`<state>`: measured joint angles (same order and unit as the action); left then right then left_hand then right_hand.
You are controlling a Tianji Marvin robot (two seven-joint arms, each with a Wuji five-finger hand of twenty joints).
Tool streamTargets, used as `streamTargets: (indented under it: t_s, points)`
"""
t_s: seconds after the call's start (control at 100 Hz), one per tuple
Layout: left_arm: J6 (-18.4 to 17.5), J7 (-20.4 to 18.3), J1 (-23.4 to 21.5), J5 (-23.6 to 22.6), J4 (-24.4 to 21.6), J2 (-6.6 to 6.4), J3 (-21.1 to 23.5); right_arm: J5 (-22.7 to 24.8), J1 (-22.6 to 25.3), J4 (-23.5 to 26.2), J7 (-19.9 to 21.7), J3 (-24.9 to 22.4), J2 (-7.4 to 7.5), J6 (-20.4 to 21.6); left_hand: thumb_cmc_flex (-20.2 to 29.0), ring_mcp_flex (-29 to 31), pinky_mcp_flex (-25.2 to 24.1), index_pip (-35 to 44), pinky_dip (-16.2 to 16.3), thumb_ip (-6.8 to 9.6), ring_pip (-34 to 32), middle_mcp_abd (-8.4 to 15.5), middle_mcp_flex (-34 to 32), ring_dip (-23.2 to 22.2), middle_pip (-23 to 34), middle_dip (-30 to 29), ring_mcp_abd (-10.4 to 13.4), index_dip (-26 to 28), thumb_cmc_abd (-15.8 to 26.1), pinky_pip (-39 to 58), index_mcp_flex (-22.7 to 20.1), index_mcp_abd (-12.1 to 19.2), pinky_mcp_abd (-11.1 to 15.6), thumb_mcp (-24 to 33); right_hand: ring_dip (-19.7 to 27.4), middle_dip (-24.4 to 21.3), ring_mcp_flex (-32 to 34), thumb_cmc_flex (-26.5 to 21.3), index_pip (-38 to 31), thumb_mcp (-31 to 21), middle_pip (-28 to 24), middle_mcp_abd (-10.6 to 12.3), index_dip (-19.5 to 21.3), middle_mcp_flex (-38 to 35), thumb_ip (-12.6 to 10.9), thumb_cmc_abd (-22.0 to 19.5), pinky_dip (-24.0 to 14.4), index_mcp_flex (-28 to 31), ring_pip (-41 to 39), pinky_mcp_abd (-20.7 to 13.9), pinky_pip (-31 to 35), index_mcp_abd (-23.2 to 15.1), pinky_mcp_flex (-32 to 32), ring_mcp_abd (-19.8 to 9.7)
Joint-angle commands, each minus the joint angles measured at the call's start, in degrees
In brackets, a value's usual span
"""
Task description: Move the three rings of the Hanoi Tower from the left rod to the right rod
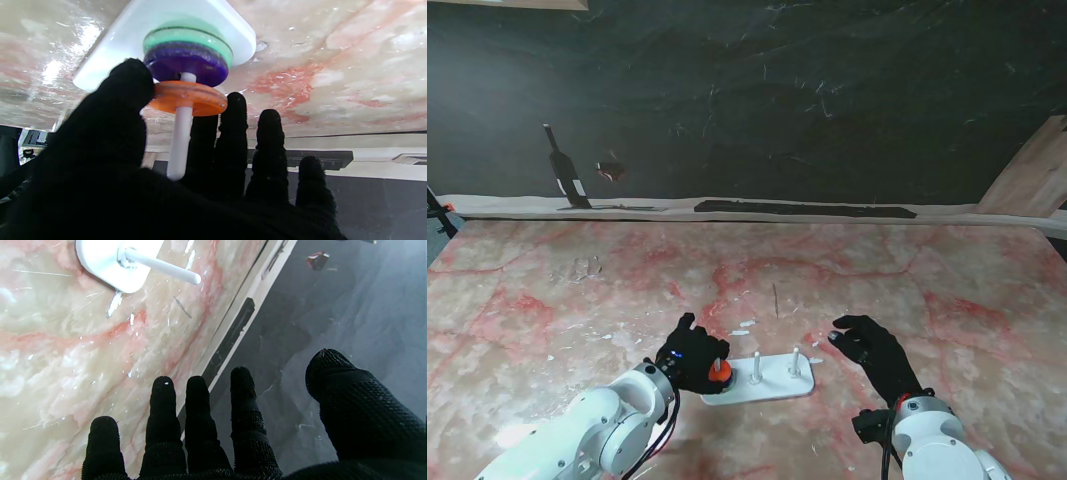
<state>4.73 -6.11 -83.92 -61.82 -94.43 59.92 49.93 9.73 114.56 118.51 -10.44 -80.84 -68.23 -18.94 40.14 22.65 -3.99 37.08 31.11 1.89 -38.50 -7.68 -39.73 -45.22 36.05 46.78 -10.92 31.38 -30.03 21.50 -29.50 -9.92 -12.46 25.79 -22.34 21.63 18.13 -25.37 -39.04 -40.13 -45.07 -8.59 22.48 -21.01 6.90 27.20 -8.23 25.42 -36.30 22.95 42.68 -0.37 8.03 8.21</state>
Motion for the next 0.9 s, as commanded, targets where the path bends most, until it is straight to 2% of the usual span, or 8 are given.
streamTargets:
  t_s: [0.0, 0.53, 0.89]
  points:
    - [-0.4, -0.9, 0.1, -0.4, -1.6, -0.33, 0.4, -0.1, 0.5, 0.5, 0.2, 0.1, -0.19, -0.1, 1.0, 1.9, -0.1, 2.4, -0.6, 0.86, -1.4, 1.5, -1.9, -0.6, 0.2, -0.3, 0.0, 0.2, -0.3, 0.5, -1.4, 1.1, -0.4, 5.2, -0.6, 0.4, 1.4, 1.0, -0.4, 1.8, -0.3, -0.1, -0.2, -0.9, -1.3, -0.8, 1.2, -0.2, -0.5, 0.1, 1.5, 0.6, 0.5, 0.0]
    - [-2.9, -5.7, -0.3, -3.1, -6.0, -0.86, 2.9, -0.2, 1.3, 1.1, 0.0, -0.2, -0.26, -0.7, 0.6, 2.4, 0.0, 2.6, -1.6, 0.32, -1.7, 1.7, -2.3, -0.4, 0.1, -0.4, 0.0, 0.0, -0.6, 2.2, -1.5, 1.3, -0.2, 6.9, -0.6, 0.4, 1.3, 1.0, -0.4, 1.9, -0.3, -0.2, -0.2, -0.9, -1.3, -1.0, 1.3, -0.2, -0.5, 0.2, 1.7, 0.7, 0.5, 0.0]
    - [-3.7, -7.5, 0.4, -3.5, -7.5, -0.95, 3.2, -0.4, 1.8, 1.5, -0.1, -0.4, -0.3, -0.8, 0.4, 2.6, 0.1, 2.7, -2.1, 0.13, -1.7, 1.7, -2.3, -0.3, 0.0, -0.5, 0.0, -0.1, -0.7, 3.3, -1.7, 1.4, -0.1, 7.6, -0.7, 0.4, 1.5, 0.9, -0.4, 2.1, -0.3, -0.1, -0.2, -0.9, -1.3, -1.1, 1.4, -0.2, -0.6, 0.3, 1.8, 0.7, 0.5, 0.1]
